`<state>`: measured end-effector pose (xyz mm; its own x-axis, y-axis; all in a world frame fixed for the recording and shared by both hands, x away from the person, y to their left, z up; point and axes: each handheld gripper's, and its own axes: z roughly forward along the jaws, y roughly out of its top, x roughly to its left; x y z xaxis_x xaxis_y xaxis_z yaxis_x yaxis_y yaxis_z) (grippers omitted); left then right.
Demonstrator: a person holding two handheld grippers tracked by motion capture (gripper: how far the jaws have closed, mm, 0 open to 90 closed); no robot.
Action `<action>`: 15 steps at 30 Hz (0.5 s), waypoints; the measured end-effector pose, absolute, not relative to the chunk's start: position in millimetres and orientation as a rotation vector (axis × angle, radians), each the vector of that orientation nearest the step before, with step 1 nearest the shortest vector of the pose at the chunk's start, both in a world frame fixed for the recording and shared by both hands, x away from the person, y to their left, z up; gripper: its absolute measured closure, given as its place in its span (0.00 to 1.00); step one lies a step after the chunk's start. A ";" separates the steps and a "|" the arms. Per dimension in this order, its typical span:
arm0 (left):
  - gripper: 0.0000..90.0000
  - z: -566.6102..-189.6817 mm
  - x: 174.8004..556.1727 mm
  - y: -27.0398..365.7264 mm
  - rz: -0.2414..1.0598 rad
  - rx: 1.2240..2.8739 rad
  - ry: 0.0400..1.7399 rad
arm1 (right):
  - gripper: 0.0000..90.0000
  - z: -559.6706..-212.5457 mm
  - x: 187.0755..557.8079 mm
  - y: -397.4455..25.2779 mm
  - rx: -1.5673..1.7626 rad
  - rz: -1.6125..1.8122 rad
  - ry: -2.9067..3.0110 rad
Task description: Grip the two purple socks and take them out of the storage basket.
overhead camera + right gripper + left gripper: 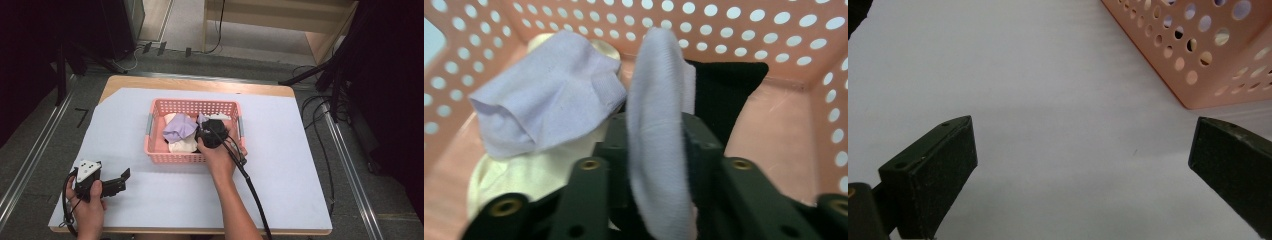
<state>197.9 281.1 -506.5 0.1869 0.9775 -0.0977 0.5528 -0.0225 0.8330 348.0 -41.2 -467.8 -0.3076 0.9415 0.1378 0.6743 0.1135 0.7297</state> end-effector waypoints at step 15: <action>0.00 -506.5 197.9 280.6 0.688 1.684 1.466 | 0.88 -437.3 328.9 -74.9 1.469 1.333 1.853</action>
<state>197.9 280.6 -506.5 0.1867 0.9780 -0.0931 0.5537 -0.0265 0.8323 328.9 -74.9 -437.3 -0.3507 0.9092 0.2244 0.5018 -0.0199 0.8648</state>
